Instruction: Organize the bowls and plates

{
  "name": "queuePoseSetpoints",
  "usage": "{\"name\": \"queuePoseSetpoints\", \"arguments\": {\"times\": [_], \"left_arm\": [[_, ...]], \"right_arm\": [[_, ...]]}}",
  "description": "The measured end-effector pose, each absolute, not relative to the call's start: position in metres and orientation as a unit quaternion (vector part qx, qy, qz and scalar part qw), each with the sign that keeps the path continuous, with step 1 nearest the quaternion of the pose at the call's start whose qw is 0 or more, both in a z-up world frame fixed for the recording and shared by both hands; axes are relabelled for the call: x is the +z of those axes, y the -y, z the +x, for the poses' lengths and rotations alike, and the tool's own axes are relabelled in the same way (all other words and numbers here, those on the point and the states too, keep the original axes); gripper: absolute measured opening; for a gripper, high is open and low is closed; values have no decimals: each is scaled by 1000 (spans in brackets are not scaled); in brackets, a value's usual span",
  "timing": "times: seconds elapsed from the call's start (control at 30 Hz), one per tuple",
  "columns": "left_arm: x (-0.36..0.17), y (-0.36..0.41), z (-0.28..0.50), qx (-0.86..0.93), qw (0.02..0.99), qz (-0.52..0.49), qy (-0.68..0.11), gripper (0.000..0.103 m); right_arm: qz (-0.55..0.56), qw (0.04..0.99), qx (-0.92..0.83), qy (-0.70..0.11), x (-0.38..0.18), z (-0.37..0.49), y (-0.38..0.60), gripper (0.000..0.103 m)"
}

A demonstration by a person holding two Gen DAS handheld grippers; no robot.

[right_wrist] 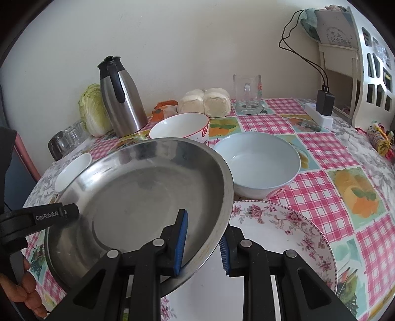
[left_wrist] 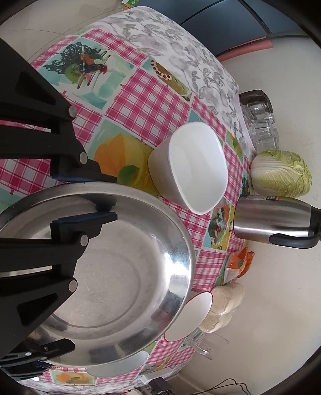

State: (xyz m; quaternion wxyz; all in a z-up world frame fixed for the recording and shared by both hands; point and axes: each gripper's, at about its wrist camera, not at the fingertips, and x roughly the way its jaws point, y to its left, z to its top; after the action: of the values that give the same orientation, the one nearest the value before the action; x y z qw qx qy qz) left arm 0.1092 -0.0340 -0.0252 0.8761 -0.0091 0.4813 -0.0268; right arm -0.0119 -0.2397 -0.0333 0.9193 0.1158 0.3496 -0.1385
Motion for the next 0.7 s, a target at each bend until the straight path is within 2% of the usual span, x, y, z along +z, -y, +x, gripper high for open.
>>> {"name": "queuePoseSetpoints", "arguments": {"times": [0.7], "left_arm": [[-34,37,119,-36,863,-9,-504,25]], "right_arm": [[100,914,-147,-365,-38,-4,237,26]]}}
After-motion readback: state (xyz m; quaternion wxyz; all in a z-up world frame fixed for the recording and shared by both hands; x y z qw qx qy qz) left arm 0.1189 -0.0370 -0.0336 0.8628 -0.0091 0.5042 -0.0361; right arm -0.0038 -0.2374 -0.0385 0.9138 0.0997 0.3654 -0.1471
